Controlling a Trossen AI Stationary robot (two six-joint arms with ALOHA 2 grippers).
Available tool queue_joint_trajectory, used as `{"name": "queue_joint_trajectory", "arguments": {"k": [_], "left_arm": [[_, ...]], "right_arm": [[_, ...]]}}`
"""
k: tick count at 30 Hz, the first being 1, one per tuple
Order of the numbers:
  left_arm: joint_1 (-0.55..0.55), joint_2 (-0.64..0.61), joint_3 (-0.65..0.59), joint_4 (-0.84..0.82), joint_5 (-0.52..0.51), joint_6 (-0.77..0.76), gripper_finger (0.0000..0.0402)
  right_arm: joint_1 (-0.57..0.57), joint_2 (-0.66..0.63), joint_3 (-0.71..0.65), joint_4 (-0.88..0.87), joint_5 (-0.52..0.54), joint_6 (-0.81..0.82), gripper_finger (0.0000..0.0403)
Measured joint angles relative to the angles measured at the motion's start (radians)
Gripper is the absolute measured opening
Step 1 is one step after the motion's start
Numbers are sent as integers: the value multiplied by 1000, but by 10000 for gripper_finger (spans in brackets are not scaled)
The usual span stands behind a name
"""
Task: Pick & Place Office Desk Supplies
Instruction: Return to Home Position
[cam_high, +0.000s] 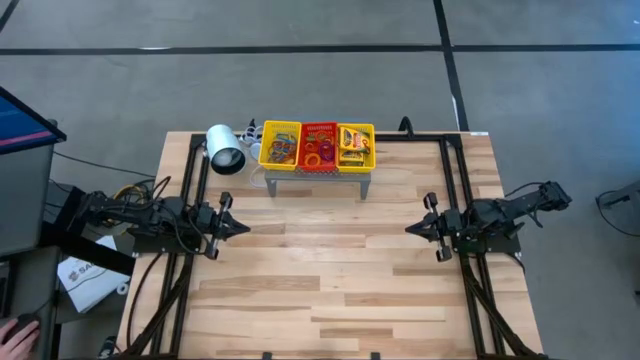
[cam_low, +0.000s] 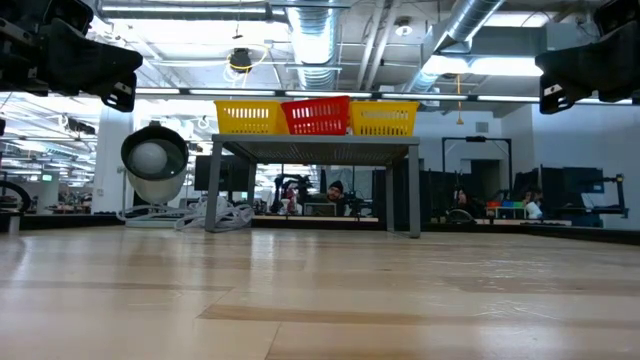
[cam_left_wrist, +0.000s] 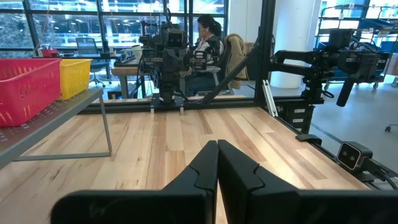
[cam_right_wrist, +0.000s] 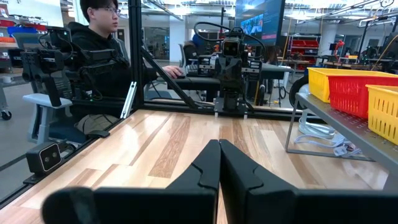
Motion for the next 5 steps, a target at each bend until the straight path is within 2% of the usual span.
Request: {"name": "queue_joint_trajectory", "arguments": {"k": [5], "left_arm": [[0, 0, 0, 0, 0, 0, 2]], "right_arm": [[0, 0, 0, 0, 0, 0, 0]]}}
